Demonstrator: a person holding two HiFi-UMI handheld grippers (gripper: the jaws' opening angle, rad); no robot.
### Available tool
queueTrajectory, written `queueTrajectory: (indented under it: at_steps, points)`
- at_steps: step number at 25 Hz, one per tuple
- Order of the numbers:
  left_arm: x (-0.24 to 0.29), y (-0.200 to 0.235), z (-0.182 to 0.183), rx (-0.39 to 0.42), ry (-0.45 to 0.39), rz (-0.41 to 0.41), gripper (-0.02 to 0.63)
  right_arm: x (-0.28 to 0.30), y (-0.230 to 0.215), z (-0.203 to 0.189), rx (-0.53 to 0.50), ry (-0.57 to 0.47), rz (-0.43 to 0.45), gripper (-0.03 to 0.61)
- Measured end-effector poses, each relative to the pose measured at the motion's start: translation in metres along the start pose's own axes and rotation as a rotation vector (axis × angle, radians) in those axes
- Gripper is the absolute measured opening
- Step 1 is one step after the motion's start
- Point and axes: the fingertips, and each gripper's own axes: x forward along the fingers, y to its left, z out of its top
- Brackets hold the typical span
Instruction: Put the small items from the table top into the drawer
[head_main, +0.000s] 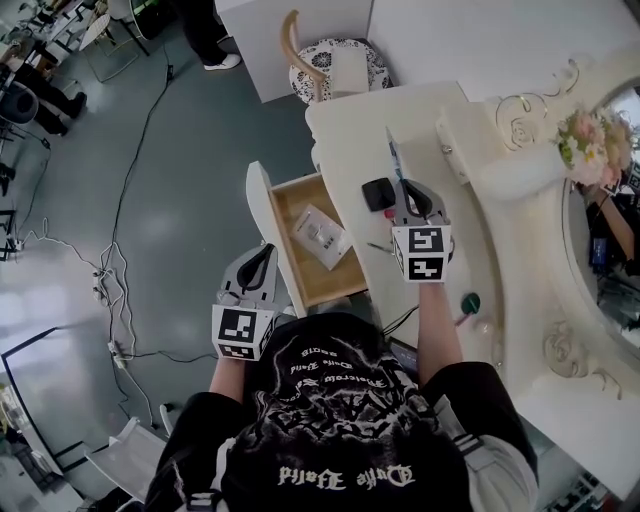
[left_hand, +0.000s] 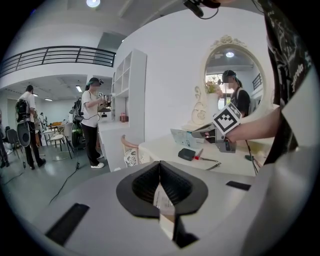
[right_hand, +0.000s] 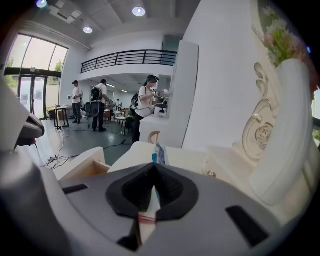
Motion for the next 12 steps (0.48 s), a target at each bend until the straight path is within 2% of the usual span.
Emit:
queueTrajectory:
  at_steps: [12]
  points:
    - [-0.009,0.01,-0.002,-0.022,-0.024,-0.005,0.015,-0.021,0.041,0.037,-0.103,-0.079,0.025,0.011]
